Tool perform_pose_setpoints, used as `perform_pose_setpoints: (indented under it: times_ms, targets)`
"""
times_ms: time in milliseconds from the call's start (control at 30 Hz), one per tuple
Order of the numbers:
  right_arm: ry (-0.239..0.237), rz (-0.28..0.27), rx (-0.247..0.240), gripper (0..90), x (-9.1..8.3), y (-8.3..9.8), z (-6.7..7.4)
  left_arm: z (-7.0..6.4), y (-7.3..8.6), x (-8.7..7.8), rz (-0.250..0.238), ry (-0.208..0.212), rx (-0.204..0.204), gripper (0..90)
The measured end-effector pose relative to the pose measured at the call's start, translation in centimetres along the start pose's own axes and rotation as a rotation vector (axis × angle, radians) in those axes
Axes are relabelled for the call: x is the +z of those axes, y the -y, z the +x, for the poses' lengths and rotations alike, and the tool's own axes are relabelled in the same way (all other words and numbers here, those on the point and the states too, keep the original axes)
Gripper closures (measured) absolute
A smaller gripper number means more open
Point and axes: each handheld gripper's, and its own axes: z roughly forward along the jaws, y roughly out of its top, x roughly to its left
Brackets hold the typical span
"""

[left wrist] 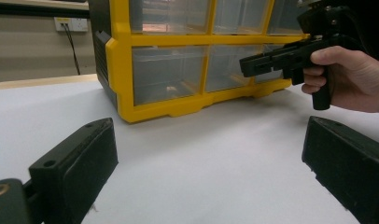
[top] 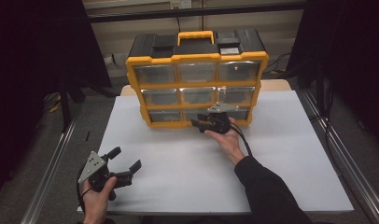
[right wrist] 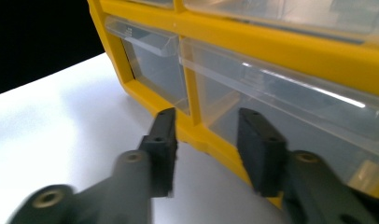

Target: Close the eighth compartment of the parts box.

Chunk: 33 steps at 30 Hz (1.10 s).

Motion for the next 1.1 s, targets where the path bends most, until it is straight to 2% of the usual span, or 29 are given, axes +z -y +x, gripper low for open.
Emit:
perform_pose_setpoints:
  times_ms: [100, 267, 467, 667, 800, 867, 933, 967, 1067, 1100]
  targets:
    - [0.001, -0.013, -0.009, 46.5, -0.6, 0.1, 0.1, 0.0, 0.0, 0.0, 0.006, -0.001, 0.005, 3.1]
    - [-0.001, -0.019, 0.005, 33.3, -1.5, 0.3, 0.2, -0.1, 0.0, 0.0, -0.003, -0.001, -0.006, 3.2]
    - [0.033, -0.05, 0.004, 19.4, -3.0, 0.2, -0.1, -0.1, 0.0, 0.1, 0.002, 0.001, -0.002, 3.2]
    - [0.061, -0.044, 0.015, 6.2, -4.4, 0.5, -0.6, -0.1, 0.0, 0.1, -0.001, -0.001, -0.004, 3.1]
    - [0.059, -0.07, 0.029, 1.5, -5.7, 0.7, -0.8, -0.1, 0.0, 0.1, 0.0, 0.003, -0.004, 3.1]
    - [0.069, -0.067, 0.021, 2.0, -6.5, 1.0, -0.8, -0.1, 0.0, 0.1, 0.0, 0.004, -0.008, 3.1]
    - [0.058, -0.058, 0.021, 2.0, -7.1, 1.2, -0.8, -0.1, 0.0, 0.1, -0.002, 0.002, -0.007, 3.1]
    - [0.056, -0.068, 0.01, 2.0, -7.6, 1.3, -0.8, -0.1, 0.0, 0.1, -0.001, 0.002, -0.007, 3.1]
    - [0.056, -0.094, 0.018, 1.7, -9.0, 1.8, -1.0, -0.1, 0.0, 0.1, -0.003, -0.003, -0.011, 3.1]
    - [0.08, -0.091, 0.011, 1.7, -9.3, 1.9, -1.0, -0.1, 0.0, 0.1, -0.002, -0.004, -0.01, 3.1]
